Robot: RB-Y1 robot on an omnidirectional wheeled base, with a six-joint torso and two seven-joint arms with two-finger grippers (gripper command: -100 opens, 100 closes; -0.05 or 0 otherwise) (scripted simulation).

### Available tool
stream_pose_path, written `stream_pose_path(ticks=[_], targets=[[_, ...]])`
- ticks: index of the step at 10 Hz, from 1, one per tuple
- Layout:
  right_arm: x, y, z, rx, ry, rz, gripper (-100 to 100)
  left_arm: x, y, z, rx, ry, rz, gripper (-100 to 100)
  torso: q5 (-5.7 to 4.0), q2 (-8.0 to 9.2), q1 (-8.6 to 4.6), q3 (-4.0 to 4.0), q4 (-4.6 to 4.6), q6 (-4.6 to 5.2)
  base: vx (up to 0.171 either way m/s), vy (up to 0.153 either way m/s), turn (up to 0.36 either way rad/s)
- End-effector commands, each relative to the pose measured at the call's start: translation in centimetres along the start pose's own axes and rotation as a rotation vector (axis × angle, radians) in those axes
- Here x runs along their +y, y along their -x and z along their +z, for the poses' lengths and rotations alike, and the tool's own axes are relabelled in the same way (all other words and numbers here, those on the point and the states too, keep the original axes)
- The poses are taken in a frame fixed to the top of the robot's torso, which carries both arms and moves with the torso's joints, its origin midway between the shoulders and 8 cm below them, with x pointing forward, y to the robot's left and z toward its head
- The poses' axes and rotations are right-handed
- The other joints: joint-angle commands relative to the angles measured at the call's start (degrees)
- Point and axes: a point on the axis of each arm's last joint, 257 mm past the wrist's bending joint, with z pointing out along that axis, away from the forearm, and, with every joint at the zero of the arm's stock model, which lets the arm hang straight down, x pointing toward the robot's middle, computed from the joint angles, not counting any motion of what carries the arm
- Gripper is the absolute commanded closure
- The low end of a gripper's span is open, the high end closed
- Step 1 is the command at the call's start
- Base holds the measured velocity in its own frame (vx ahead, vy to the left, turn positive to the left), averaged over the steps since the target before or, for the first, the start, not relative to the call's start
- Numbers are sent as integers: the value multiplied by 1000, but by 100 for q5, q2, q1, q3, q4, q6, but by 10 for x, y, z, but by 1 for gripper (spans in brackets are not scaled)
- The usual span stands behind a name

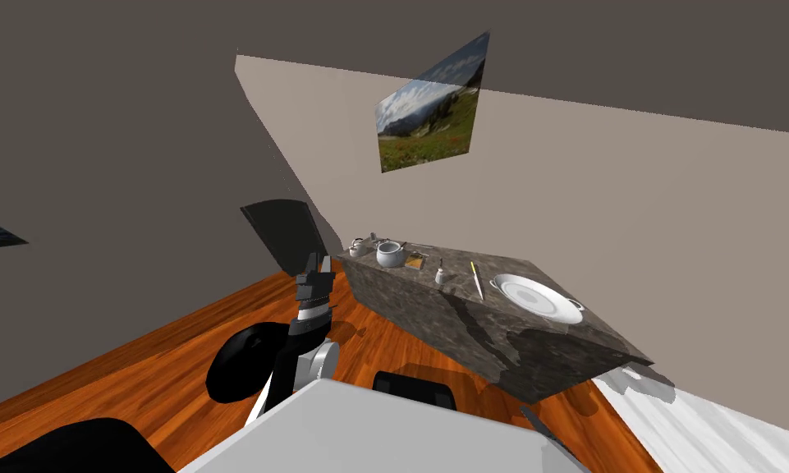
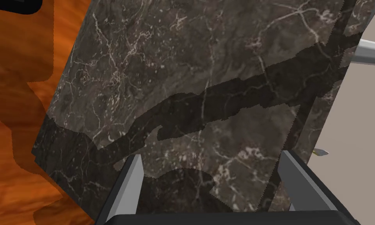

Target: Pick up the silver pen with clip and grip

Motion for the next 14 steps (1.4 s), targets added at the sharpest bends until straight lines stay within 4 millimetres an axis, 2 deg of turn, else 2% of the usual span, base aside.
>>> stream_pose_path(ticks=[1, 2, 3, 4, 5, 6, 7, 8, 9, 11, 12, 13, 14], targets=[[-40, 12, -26, 2, -103, -15, -100, 0, 0, 0, 0, 0, 0, 0, 0, 0, 0, 0, 0, 0, -6, 77, 256], [-47, 17, -30, -1, -121, -23, -100, 0, 0, 0, 0, 0, 0, 0, 2, -2, 12, -1, -1, -5, -13, 71, 179], [-73, 24, -52, 6, -189, -32, -100, 0, 0, 0, 0, 0, 0, 0, 2, -2, 10, -1, 0, -3, -21, 118, 277], [-86, 34, -60, -2, -223, -45, -100, 0, 0, 0, 0, 0, 0, 0, 5, 0, 26, -1, 0, -5, -9, 105, 136], [-87, 34, -61, -2, -226, -45, -100, 0, 0, 0, 0, 0, 0, 0, 6, -2, 24, -1, 0, 0, 3, 42, -4], [-113, 48, -88, 0, -306, -65, -100, 0, 0, 0, 0, 0, 0, 0, 1, -5, 6, -3, -1, -1, 6, 81, 284], [-121, 53, -95, -7, -328, -69, -100, 0, 0, 0, 0, 0, 0, 0, 4, -8, 12, -5, -2, -6, 13, 83, 181], [-121, 53, -95, -7, -328, -69, -100, 0, 0, 0, 0, 0, 0, 0, 3, -9, 16, -5, -2, -1, 8, 46, -8], [-140, 69, -122, -3, -398, -93, -100, 0, 0, 0, 0, 0, 0, 0, 1, -7, 6, -4, -1, 1, 15, 115, 286], [-151, 75, -131, -15, -427, -95, -100, 0, 0, 0, 0, 0, 0, 0, 6, -14, 24, -8, -3, -1, 20, 76, 86], [-167, 93, -160, -15, -499, -121, -100, 0, 0, 0, 0, 0, 0, 0, 2, -8, 7, -5, -2, 2, 21, 99, 272], [-167, 93, -160, -15, -498, -121, -100, 0, 0, 0, 0, 0, 0, 0, 5, -12, 20, -7, -2, -6, 22, 91, 190], [-175, 99, -168, -26, -521, -123, -100, 0, 0, 0, 0, 0, 0, 0, 4, -12, 18, -7, -2, -2, 11, 40, -9]])
